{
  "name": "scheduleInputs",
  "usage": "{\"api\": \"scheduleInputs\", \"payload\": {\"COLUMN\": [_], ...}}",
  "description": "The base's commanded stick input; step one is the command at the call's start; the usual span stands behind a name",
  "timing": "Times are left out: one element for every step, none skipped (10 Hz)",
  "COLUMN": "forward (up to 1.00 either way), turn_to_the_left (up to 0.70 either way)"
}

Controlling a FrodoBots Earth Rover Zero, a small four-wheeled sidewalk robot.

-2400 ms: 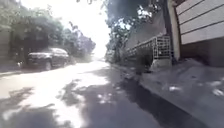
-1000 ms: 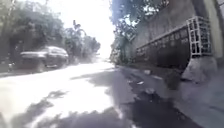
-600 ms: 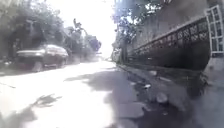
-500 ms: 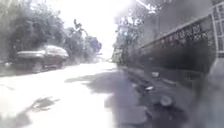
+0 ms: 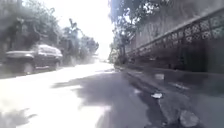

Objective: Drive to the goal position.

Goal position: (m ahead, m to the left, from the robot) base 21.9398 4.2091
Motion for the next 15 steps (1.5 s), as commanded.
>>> {"api": "scheduleInputs", "payload": {"forward": [1.0, 1.0, 1.0, 1.0, 1.0, 1.0, 1.0, 1.0, 1.0, 1.0, 1.0, 1.0, 1.0, 1.0, 1.0], "turn_to_the_left": [0.0, 0.0, 0.0, 0.0, -0.02, -0.02, 0.0, 0.0, 0.0, 0.0, 0.0, 0.0, 0.0, -0.01, -0.01]}}
